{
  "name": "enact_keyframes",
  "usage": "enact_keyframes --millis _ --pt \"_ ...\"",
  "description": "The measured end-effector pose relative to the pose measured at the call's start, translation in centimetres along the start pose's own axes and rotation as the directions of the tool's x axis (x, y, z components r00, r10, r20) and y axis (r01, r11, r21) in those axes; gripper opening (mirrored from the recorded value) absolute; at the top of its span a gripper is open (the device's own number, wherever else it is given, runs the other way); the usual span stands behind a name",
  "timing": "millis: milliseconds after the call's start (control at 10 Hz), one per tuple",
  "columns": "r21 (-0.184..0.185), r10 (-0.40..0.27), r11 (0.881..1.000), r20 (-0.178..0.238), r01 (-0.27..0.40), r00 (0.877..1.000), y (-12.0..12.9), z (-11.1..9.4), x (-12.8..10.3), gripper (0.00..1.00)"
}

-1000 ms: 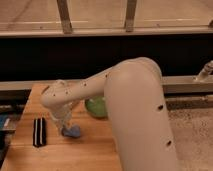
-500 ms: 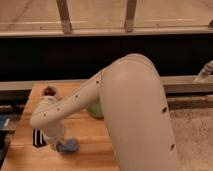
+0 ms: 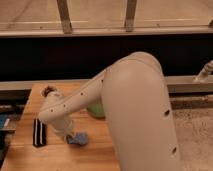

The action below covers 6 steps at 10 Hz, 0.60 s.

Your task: Wipe the white sponge on the table

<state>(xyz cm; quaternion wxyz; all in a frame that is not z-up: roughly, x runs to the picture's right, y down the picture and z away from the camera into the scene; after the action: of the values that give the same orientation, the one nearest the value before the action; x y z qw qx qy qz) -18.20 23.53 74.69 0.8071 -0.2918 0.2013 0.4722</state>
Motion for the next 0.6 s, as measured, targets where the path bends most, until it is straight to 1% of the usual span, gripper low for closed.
enact_keyframes --millis 100,200,300,400,600 --pt "0.023 0.025 0.999 0.002 -0.025 1.000 -2.5 0.0 -1.6 0.00" --pt "0.039 0.044 0.998 0.005 -0.044 0.999 -4.5 0.0 -3.2 0.00" --pt "0.045 0.051 0.998 0.007 -0.051 0.999 -5.8 -0.1 -4.6 0.00" --pt "0.051 0.052 0.997 0.010 -0.052 0.999 -6.8 -0.1 -6.1 0.00" --pt "0.041 0.034 0.999 0.017 -0.035 0.999 -7.1 -0.4 -7.5 0.00"
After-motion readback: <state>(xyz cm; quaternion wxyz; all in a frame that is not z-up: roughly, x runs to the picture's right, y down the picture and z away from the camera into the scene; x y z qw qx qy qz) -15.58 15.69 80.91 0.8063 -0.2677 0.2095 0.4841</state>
